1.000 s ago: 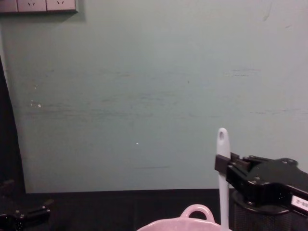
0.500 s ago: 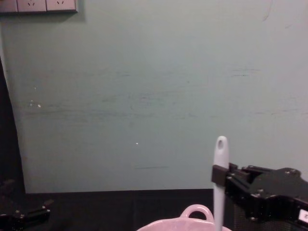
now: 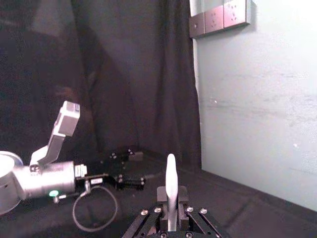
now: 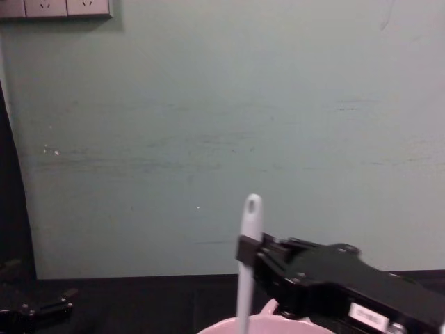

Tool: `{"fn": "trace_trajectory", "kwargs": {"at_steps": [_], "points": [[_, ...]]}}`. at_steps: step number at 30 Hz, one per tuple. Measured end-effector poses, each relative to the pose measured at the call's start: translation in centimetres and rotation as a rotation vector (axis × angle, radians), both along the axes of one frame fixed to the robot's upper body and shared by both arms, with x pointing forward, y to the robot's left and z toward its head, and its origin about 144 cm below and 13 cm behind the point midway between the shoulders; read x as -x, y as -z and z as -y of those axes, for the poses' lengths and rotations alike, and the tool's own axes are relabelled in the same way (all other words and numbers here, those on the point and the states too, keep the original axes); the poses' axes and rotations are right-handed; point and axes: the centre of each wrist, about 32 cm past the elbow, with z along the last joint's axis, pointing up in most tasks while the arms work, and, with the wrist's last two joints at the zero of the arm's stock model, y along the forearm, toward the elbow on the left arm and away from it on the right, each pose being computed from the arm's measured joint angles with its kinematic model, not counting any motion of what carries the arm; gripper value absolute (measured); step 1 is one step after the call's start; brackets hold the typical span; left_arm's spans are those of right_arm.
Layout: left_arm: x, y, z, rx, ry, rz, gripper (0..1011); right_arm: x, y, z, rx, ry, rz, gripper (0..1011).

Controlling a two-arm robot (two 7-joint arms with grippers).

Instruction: Use the one hand to pick up the spoon and stir the clear water in the bowl.

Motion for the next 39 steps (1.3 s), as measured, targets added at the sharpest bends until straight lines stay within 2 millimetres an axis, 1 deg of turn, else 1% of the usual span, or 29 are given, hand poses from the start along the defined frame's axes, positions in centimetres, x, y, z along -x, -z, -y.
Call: {"fn": "trace_trajectory", "kwargs": {"at_steps": [2, 3, 6, 7, 11, 17, 22, 30, 33, 39], "points": [[0.0, 0.0, 0.0, 0.0, 0.0, 0.0, 1005, -0.4, 0.1, -0.3, -0.003, -0.004, 0.002, 121], [0.0, 0.0, 0.0, 0.0, 0.0, 0.0, 1005, -1.0, 0.1, -0.8, -0.009, -0.01, 0.005, 121], [0.0, 0.0, 0.0, 0.0, 0.0, 0.0, 1005, -2.1, 0.2, -1.4, -0.014, -0.014, 0.008, 121], [0.0, 0.0, 0.0, 0.0, 0.0, 0.0, 1005, -2.1, 0.2, -1.4, -0.014, -0.014, 0.008, 121], [0.0, 0.0, 0.0, 0.0, 0.0, 0.0, 1005, -3.8, 0.3, -1.7, -0.004, 0.003, 0.013, 120], [0.0, 0.0, 0.0, 0.0, 0.0, 0.0, 1005, -5.6, 0.3, -0.9, 0.012, 0.06, 0.022, 121], [0.0, 0.0, 0.0, 0.0, 0.0, 0.0, 1005, -6.4, 0.4, 0.0, 0.02, 0.107, 0.024, 120], [0.0, 0.0, 0.0, 0.0, 0.0, 0.0, 1005, -6.0, 0.3, 1.4, 0.038, 0.151, 0.037, 120], [0.0, 0.0, 0.0, 0.0, 0.0, 0.0, 1005, -5.3, 0.1, 2.1, 0.05, 0.16, 0.041, 120], [0.0, 0.0, 0.0, 0.0, 0.0, 0.0, 1005, -3.8, -0.1, 2.8, 0.067, 0.152, 0.033, 120]]}}
